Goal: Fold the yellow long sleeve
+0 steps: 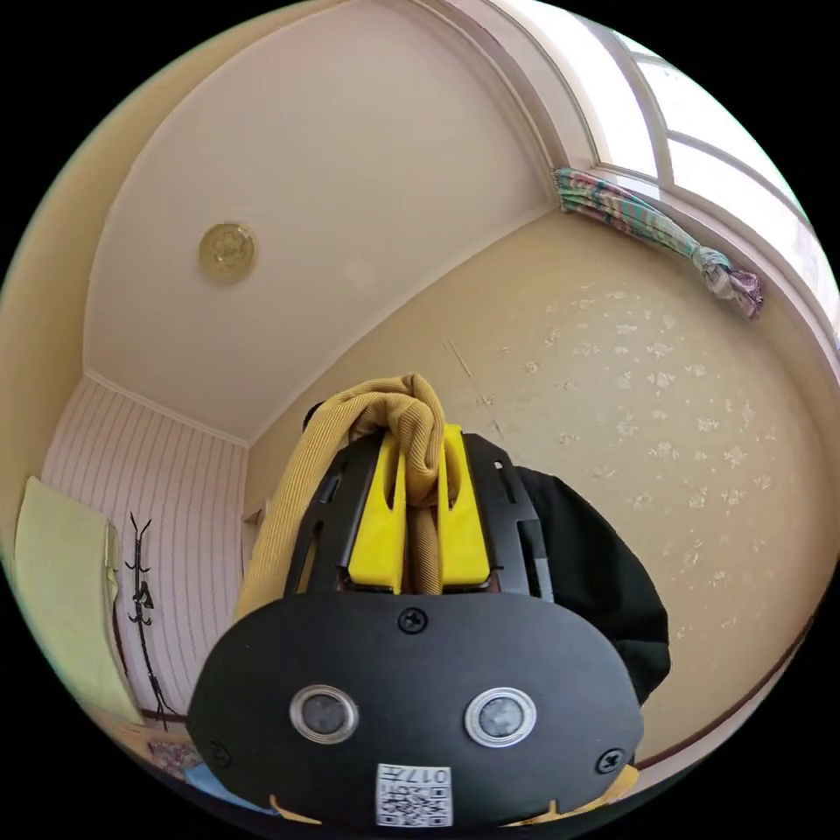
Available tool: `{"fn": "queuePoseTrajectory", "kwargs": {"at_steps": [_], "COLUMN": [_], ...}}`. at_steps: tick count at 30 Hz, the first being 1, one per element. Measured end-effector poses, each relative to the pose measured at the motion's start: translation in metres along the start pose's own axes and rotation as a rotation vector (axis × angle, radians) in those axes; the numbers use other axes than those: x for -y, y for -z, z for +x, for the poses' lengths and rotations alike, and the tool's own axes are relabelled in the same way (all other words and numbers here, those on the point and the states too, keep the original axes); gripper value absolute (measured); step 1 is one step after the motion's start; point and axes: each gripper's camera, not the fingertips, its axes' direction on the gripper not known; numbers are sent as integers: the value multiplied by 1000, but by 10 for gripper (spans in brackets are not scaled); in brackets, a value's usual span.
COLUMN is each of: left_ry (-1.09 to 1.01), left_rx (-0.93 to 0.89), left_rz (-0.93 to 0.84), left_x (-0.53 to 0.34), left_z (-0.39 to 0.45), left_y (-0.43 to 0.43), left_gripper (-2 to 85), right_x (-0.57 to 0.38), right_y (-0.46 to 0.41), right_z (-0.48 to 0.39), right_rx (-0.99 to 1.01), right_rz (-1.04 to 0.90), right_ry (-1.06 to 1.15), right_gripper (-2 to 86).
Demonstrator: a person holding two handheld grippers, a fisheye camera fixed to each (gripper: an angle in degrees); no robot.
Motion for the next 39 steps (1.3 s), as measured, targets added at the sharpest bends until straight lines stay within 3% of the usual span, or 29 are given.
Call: {"fn": "queuePoseTrajectory", "kwargs": {"at_steps": [2,4,5,7,9,12,15,17,19,20,22,24,25,26,27,28,30,32,34,37,39], "left_ry": [88,204,246,491,670,914,1108,1129,1122,1118,1065,1011,979,964,935,908,842,758,685,613,524], "left_rx": [269,650,749,1073,1131,1149,1182,1134,1076,1071,1074,1072,1058,1049,1033,1024,1020,1020,1021,1000,899], "left_rz": [-150,-408,-483,-799,-962,-1020,-922,-892,-905,-916,-962,-963,-943,-930,-897,-860,-805,-738,-632,-493,-472], "left_x": [4,-1,-6,-46,-88,-152,-195,-213,-225,-226,-225,-221,-218,-216,-211,-205,-193,-182,-173,-166,-165], "left_z": [20,48,51,38,17,-12,-34,-48,-64,-68,-76,-78,-80,-81,-82,-82,-78,-70,-60,-54,-50], "left_y": [0,-8,-12,-27,-29,-14,6,4,-5,-8,-19,-25,-27,-28,-28,-28,-30,-34,-36,-47,-71], "left_gripper": [61,61,60,61,61,56,88,113,124,124,124,124,123,123,122,122,121,122,125,186,218], "right_x": [8,10,11,16,25,32,39,51,67,69,55,37,40,60,70,75,63,35,21,25,31], "right_y": [58,95,108,113,99,72,80,85,83,90,107,125,125,111,104,105,125,145,149,137,116], "right_z": [-32,-66,-93,-136,-179,-229,-248,-252,-258,-271,-297,-313,-310,-298,-290,-284,-300,-314,-322,-340,-353], "right_rx": [-301,-524,-592,-681,-787,-927,-824,-758,-907,-1022,-1148,-1049,-979,-1025,-1085,-1164,-1102,-857,-756,-673,-752], "right_rz": [191,370,454,515,504,521,566,469,368,412,565,685,625,406,304,302,376,486,565,471,414], "right_ry": [23,8,57,181,331,501,511,636,618,568,567,624,659,643,572,475,422,487,508,532,515], "right_gripper": [34,31,30,28,26,22,23,24,23,22,21,21,21,20,20,18,16,15,17,19,19]}}
